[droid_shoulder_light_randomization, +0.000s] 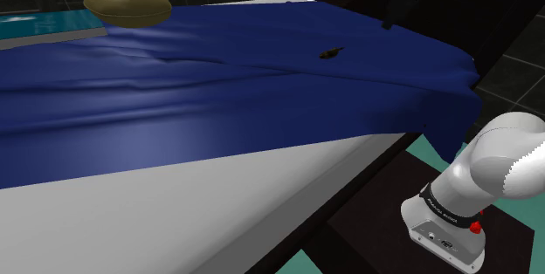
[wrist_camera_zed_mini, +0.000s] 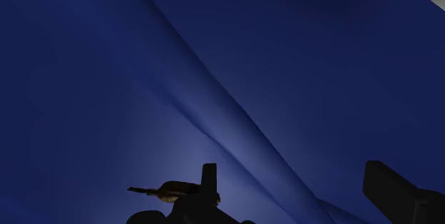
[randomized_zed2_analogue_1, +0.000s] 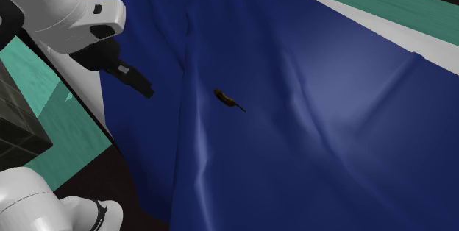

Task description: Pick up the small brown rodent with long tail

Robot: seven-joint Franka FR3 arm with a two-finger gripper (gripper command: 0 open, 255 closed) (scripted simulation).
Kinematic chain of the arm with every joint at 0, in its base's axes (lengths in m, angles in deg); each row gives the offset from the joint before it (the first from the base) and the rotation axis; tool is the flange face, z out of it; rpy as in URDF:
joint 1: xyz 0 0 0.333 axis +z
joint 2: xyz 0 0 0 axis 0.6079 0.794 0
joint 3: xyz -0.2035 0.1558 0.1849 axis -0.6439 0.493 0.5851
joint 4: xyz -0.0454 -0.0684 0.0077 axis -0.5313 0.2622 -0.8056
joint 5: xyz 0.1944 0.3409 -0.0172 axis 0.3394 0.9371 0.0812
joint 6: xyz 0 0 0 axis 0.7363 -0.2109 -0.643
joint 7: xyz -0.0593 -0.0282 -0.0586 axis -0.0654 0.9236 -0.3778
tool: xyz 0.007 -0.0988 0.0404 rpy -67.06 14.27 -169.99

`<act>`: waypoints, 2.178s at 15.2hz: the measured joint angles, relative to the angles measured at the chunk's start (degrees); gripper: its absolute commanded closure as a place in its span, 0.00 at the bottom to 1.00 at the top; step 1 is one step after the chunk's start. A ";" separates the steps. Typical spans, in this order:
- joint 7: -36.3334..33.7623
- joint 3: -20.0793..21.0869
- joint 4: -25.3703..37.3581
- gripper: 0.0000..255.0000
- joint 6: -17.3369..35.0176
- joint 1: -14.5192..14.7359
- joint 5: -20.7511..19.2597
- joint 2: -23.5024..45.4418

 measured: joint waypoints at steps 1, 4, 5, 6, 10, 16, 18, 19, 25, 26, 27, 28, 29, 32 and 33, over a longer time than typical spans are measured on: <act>0.00 0.00 0.00 0.00 0.00 0.00 0.00 0.00; -6.34 1.79 1.08 0.00 2.71 -1.93 0.51 4.68; -9.21 2.46 1.43 0.00 4.02 -2.83 0.63 6.77; -12.26 3.24 1.99 0.00 4.99 -3.71 0.76 8.75; -24.28 5.55 5.89 0.00 7.95 -7.31 0.75 17.49; -41.85 7.10 12.98 0.00 11.04 -11.92 -0.24 30.73; -47.50 7.10 15.28 0.00 11.63 -13.09 -0.57 34.71; -50.35 7.08 17.16 0.00 11.42 -13.58 -0.71 36.93; -64.41 5.19 23.94 0.00 12.25 -16.17 -0.83 47.28; -65.14 5.04 23.82 0.00 12.78 -16.30 -0.83 47.84; -65.54 4.97 23.62 0.00 13.30 -16.35 -0.85 48.22; -65.86 4.96 23.15 0.00 13.96 -16.35 -0.88 48.46; -65.98 4.93 22.67 0.00 14.60 -16.38 -0.90 48.62; -66.22 4.84 21.17 0.00 16.87 -16.46 -1.04 49.41; -66.21 4.81 20.67 0.00 17.40 -16.50 -1.07 49.45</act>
